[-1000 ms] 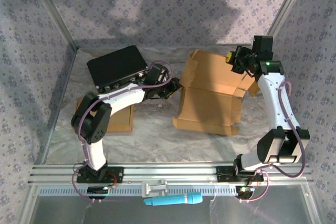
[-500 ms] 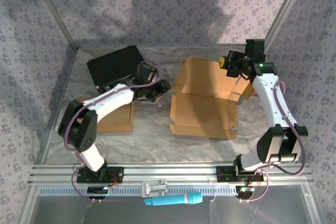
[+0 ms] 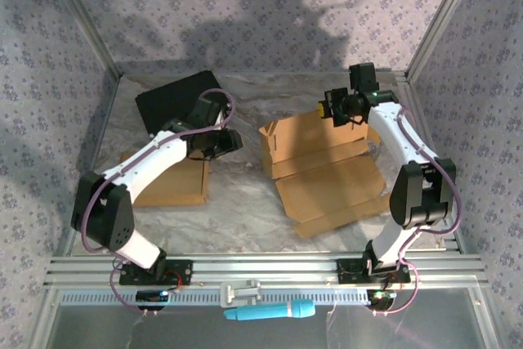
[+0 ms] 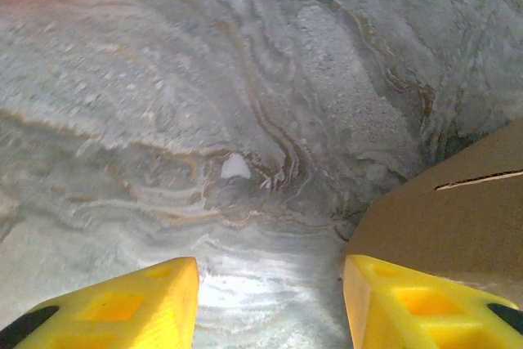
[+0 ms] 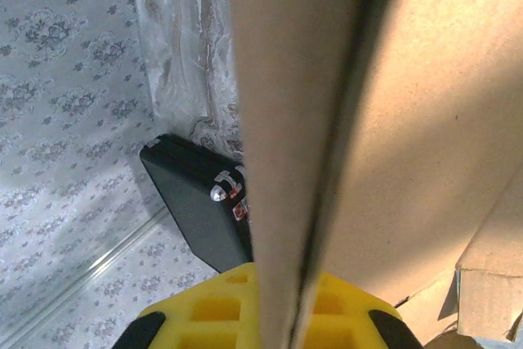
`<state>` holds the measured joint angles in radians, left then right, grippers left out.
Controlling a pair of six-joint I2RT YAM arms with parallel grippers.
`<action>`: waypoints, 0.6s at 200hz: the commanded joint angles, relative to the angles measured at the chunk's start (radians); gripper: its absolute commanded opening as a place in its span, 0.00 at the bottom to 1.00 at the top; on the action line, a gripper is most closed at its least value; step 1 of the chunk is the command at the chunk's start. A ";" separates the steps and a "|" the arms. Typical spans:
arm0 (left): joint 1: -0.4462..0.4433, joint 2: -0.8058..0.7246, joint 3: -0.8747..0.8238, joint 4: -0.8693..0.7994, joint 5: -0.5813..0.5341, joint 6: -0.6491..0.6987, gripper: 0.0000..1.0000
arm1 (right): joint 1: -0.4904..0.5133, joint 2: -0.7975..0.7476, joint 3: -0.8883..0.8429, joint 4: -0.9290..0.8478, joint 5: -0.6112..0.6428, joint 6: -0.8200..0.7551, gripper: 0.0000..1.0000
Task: Fold the paper box
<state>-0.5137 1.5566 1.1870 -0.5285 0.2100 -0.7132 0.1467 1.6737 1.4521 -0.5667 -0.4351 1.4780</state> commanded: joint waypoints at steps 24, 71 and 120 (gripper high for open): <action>-0.086 0.069 0.028 0.092 0.003 0.239 0.53 | 0.008 0.036 0.061 0.048 -0.018 -0.107 0.00; -0.066 -0.012 -0.041 0.081 -0.177 0.169 0.54 | 0.037 0.068 0.086 0.175 -0.053 -0.121 0.00; -0.015 -0.065 -0.059 0.031 -0.235 0.178 0.53 | 0.069 0.109 0.067 0.257 -0.088 -0.140 0.00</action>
<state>-0.5476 1.5337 1.1358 -0.4721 0.0246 -0.5495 0.2108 1.7561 1.5200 -0.3851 -0.4782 1.3777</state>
